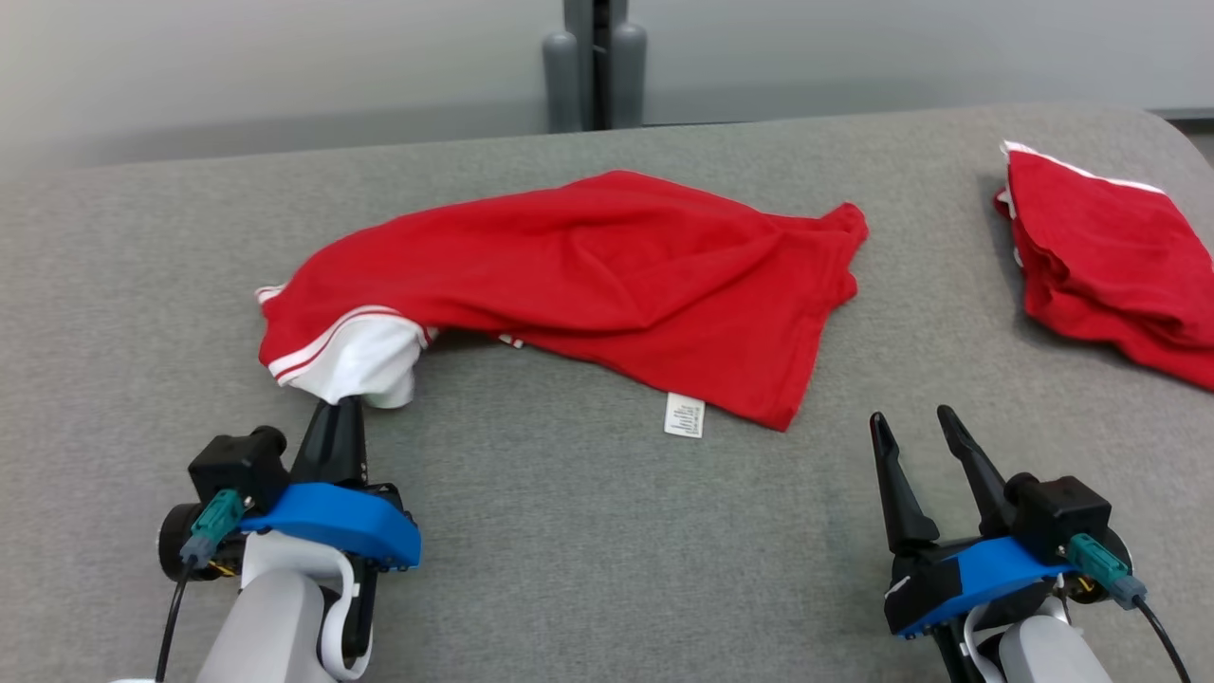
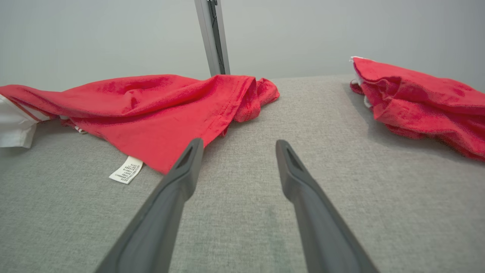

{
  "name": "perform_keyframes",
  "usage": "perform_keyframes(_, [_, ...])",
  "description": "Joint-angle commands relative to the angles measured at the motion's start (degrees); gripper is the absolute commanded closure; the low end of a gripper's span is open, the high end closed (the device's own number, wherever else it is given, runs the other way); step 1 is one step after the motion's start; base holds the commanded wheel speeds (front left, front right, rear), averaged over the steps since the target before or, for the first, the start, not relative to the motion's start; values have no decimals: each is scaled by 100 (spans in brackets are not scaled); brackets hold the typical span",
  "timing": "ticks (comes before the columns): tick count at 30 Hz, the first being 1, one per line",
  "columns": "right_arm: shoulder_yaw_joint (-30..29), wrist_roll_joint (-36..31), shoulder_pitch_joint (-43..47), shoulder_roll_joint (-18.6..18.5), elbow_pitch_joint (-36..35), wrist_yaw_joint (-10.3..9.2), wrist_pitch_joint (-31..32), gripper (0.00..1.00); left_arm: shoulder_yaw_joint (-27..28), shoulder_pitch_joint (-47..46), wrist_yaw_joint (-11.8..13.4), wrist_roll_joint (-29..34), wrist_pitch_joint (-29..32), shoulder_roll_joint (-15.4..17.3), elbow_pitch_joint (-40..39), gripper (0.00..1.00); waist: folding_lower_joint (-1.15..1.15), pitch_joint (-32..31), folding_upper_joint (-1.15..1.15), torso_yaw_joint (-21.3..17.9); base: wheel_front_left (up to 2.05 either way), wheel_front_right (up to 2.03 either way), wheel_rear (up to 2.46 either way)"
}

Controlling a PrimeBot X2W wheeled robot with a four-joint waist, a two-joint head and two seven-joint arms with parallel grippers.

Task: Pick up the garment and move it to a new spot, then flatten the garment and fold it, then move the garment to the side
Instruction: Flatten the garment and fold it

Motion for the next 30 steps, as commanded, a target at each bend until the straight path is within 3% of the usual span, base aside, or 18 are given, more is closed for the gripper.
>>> perform_keyframes(1, [1,28,46,-13,24,1,-33,0,-15,125,37,75,-41,91,-181,100,0,-54,0,80,0,0,0])
perform_keyframes(10, [-90,115,200,-12,149,1,-32,0,-230,941,153,300,599,493,-1820,100,0,-448,0,444,0,0,0])
perform_keyframes(16, [-166,149,281,-12,211,1,-32,0,-385,1708,222,202,1641,758,-3133,100,0,-526,0,524,0,0,0])
perform_keyframes(21, [-192,144,273,-12,260,1,-32,0,-440,2264,302,6,2413,901,-3446,100,0,-480,0,524,0,0,0])
perform_keyframes(22, [-187,141,260,-13,268,1,-32,0,-482,2356,283,-92,2542,866,-3393,96,0,-471,0,519,0,0,0])
perform_keyframes(24, [-168,136,232,-13,293,1,-32,0,-577,2458,231,-50,2724,953,-3220,65,0,-457,0,501,0,0,0])
perform_keyframes(26, [-169,122,203,-13,300,1,-32,0,-665,2536,208,-132,2820,875,-3080,0,0,-445,0,489,0,0,0])
perform_keyframes(30, [-224,56,198,-13,313,1,-32,0,-762,2599,176,-216,2781,759,-2884,0,0,-444,0,498,0,0,0])
